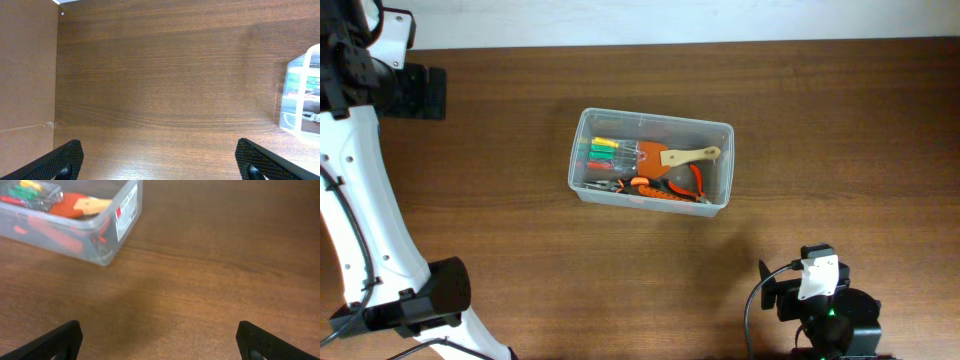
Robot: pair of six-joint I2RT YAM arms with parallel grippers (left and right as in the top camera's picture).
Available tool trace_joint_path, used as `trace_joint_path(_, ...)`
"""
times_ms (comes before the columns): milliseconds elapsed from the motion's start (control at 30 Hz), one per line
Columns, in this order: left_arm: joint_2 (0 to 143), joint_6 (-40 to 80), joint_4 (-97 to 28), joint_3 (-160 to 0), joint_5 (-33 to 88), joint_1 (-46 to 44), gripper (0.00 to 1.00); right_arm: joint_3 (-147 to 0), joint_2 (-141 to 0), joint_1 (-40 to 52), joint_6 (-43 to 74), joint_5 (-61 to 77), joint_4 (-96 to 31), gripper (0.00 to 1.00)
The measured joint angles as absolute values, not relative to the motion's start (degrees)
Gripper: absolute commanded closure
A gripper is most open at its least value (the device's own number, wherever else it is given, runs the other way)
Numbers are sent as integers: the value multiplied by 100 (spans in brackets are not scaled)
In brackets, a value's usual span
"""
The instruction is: Pack container
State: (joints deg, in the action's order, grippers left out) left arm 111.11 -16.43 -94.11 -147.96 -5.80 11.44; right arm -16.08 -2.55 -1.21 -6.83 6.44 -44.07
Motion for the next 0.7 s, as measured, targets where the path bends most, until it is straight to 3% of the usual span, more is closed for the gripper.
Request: trace_joint_path(700,11111,-1643,-9411,-14796,-578,1144,1,-1013,-89,-121,-683,644,-4403,2)
